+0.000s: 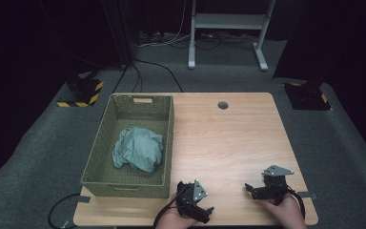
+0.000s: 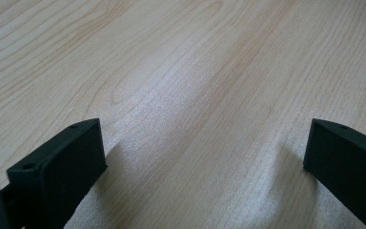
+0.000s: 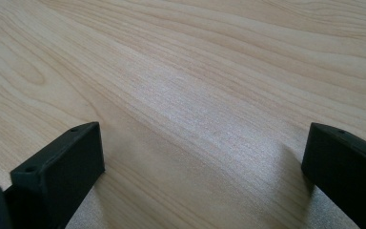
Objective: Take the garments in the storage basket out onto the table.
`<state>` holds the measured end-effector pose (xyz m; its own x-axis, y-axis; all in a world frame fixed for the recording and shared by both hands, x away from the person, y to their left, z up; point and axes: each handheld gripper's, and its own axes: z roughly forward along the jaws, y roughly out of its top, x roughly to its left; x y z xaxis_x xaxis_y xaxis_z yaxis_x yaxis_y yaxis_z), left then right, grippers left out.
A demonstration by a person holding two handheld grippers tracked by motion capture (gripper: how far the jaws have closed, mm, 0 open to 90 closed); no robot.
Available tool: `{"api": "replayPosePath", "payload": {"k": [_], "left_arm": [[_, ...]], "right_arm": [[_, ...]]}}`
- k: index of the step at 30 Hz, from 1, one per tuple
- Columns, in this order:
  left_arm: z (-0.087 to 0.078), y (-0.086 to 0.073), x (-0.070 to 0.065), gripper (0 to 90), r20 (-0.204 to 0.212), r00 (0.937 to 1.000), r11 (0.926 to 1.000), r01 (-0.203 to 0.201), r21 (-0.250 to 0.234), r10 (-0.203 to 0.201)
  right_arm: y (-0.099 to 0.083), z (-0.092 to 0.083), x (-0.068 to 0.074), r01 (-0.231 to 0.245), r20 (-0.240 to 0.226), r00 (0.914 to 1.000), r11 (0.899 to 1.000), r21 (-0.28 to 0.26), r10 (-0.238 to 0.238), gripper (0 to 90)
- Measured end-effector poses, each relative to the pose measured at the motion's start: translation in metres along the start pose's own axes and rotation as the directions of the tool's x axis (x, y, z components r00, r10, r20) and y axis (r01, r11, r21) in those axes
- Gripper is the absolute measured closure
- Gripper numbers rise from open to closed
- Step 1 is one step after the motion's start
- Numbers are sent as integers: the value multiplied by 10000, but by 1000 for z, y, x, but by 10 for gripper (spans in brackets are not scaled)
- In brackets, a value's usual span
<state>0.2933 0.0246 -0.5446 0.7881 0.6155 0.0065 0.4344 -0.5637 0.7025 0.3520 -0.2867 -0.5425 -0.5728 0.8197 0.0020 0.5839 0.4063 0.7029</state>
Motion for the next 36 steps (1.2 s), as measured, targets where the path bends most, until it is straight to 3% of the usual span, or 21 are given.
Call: {"api": "replayPosePath", "payload": {"k": [11, 22, 29, 32, 36], "left_arm": [[0, 0, 0, 3, -100, 9999, 10000, 78, 0, -78], [0, 3, 1, 3, 41, 9999, 9998, -115, 189, 114], [-4, 5, 3, 3, -28, 10000, 9999, -34, -112, 34], [-8, 8, 4, 3, 51, 9998, 9991, 184, -374, -182], [-12, 11, 2, 3, 127, 9999, 9987, 107, -499, -101]], "right_arm": [[0, -1, -3, -184, -52, 9998, 9998, -58, 184, 0], [0, 0, -2, -125, 16, 9999, 9999, -28, 125, 0], [0, 1, -1, -42, 96, 9999, 10000, 4, 42, 0], [0, 1, -1, -16, 113, 9999, 10000, 14, 15, 0], [0, 1, -1, -37, 116, 9999, 10000, 9, 37, 0]]}}
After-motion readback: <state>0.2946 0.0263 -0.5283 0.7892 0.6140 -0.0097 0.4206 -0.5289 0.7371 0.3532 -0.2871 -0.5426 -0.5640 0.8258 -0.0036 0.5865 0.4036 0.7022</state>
